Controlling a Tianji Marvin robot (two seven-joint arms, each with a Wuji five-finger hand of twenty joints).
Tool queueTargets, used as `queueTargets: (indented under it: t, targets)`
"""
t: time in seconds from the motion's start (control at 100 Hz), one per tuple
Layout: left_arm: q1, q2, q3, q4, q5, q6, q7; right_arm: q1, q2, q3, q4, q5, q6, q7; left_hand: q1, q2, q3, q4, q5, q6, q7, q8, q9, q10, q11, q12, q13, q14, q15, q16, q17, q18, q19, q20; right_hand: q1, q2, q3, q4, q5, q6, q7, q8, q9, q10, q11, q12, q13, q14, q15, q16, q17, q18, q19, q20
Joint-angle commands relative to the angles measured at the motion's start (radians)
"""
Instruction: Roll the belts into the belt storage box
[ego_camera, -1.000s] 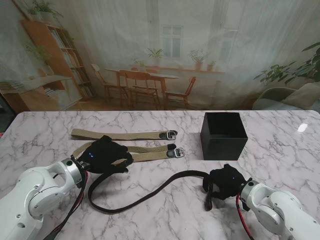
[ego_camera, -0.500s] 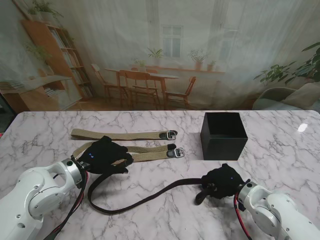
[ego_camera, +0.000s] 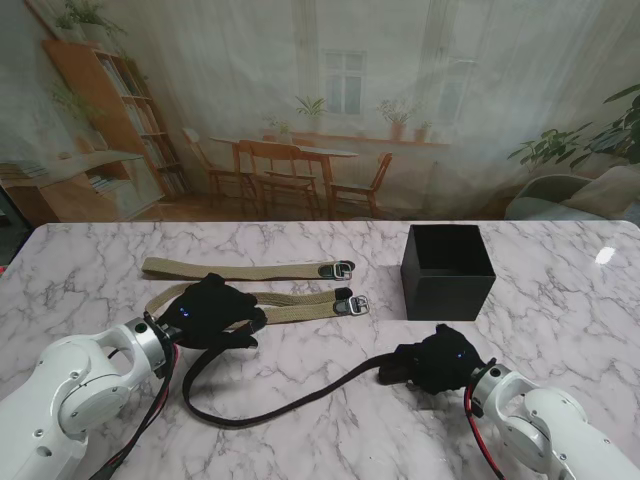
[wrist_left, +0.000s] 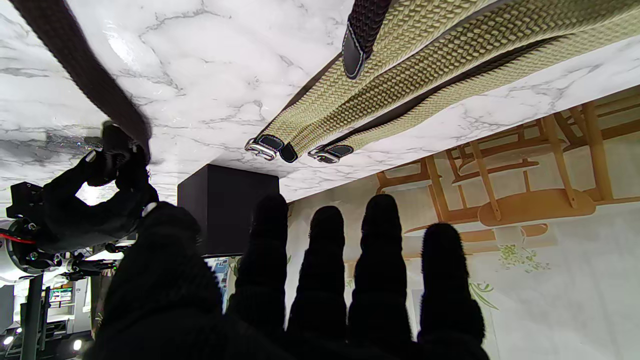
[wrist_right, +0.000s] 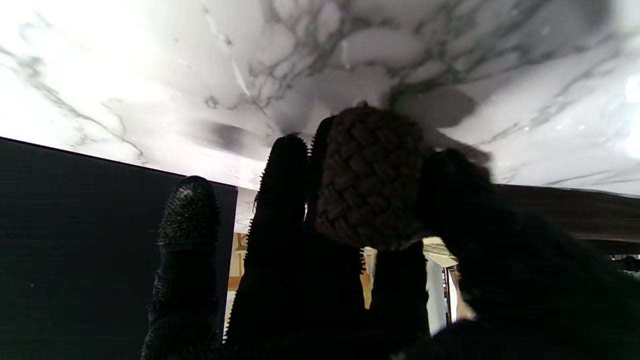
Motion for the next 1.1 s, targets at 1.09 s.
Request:
queueTargets:
  t: [1.09]
  targets:
    - [-0.01, -0.004, 0.013, 0.017, -0.01, 0.006, 0.005, -0.016, 0.012, 0.03, -0.123, 0.045, -0.089, 0.327, 0.014, 0.044, -0.013, 0.016, 0.013, 0.018, 0.009, 0.007, 0.015, 0.016, 0.004, 0.004, 0.005, 0.014, -0.015, 0.008, -0.023, 0.042, -0.038, 0.005, -0.307, 0.106, -0.067, 0.117, 0.079, 0.352, -0.055, 0.181, -0.184, 0.028, -0.124, -0.13, -0.118, -0.023, -0.129, -0.103, -0.135, -0.025, -0.096, -0.03]
